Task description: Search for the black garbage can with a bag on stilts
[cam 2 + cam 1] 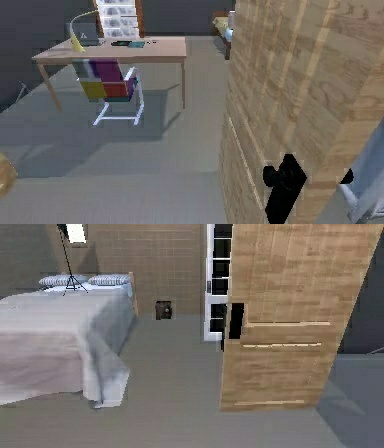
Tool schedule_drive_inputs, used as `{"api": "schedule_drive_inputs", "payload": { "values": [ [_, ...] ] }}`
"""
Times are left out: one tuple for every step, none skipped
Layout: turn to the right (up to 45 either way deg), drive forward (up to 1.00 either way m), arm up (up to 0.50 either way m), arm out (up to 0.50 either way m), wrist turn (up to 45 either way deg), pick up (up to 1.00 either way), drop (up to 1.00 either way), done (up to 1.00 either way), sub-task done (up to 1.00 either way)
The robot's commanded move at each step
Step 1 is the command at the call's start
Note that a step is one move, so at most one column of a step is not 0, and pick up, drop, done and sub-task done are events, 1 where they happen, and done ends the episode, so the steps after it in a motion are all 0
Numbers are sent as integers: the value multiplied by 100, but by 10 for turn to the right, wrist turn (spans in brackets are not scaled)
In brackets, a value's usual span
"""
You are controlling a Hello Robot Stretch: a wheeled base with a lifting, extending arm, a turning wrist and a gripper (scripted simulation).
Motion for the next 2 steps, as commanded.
{"api": "schedule_drive_inputs", "payload": {
  "values": [
    [0, 100, 0, 0, 0, 0, 0, 0, 0],
    [-60, 0, 0, 0, 0, 0, 0, 0, 0]
  ]
}}
